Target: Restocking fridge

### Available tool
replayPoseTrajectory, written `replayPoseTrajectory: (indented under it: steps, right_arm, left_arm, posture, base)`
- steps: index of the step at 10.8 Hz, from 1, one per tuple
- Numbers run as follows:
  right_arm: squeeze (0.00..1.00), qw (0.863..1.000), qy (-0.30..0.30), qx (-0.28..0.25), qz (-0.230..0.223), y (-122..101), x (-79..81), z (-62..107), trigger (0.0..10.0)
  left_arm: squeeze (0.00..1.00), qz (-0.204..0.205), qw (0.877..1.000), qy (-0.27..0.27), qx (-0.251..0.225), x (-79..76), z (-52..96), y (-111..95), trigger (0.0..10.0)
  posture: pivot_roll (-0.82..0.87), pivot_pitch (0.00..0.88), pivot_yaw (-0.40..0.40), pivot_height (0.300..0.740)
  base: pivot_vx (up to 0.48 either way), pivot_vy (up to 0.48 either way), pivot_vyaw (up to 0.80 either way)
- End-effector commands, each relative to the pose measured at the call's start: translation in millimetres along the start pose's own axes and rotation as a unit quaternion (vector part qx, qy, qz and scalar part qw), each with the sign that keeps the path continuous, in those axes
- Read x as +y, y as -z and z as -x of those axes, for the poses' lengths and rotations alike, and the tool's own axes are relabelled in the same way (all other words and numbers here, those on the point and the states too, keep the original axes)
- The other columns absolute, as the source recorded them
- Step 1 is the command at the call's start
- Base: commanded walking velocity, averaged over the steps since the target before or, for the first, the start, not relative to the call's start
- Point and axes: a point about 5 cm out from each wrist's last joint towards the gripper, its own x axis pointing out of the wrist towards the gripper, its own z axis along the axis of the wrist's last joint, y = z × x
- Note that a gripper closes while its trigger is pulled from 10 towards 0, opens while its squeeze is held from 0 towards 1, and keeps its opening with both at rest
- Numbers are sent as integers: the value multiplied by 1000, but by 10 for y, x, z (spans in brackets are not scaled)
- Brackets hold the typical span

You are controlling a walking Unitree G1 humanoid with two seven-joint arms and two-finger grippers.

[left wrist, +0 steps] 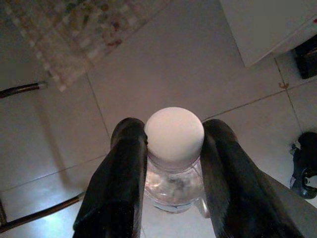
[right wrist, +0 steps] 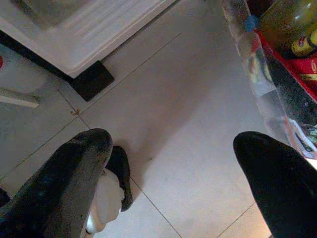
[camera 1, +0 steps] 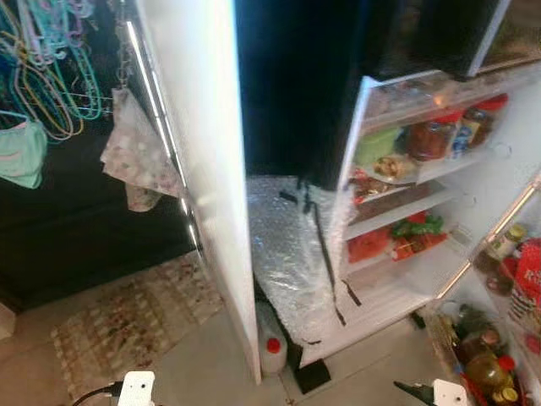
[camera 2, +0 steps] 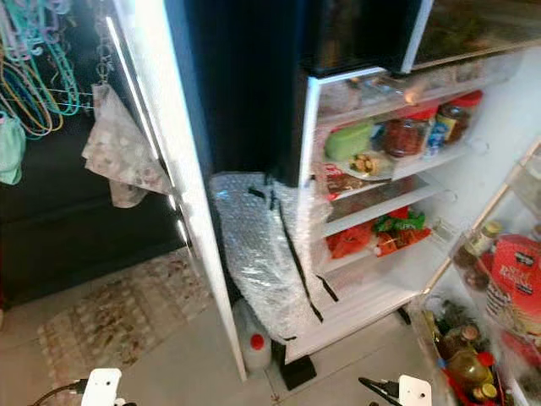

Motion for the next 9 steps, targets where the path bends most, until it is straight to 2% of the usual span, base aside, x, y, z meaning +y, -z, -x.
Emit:
replayPoseTrajectory:
  steps: [1, 4, 9]
  right_arm:
    - [0, 1000, 2, 6, -1, 29, -9, 4, 10000]
    - [0, 1000, 4, 10, -19, 66, 20, 7, 10000]
    - [0, 1000, 0, 9, -12, 43, 26, 2, 10000]
  left_arm:
    - [0, -14, 1000, 1, 7, 29, 5, 22, 10000]
    - [0, -24, 1000, 1, 15, 60, 13, 53, 10000]
    - [0, -21, 1000, -1, 16, 82, 17, 63, 10000]
  posture:
    - [-53, 0, 37, 740]
    - [-50, 0, 62, 740]
    - [-55, 0, 54, 740]
  base:
    - [0, -296, 0]
    - [0, -292, 0]
    - [0, -293, 0]
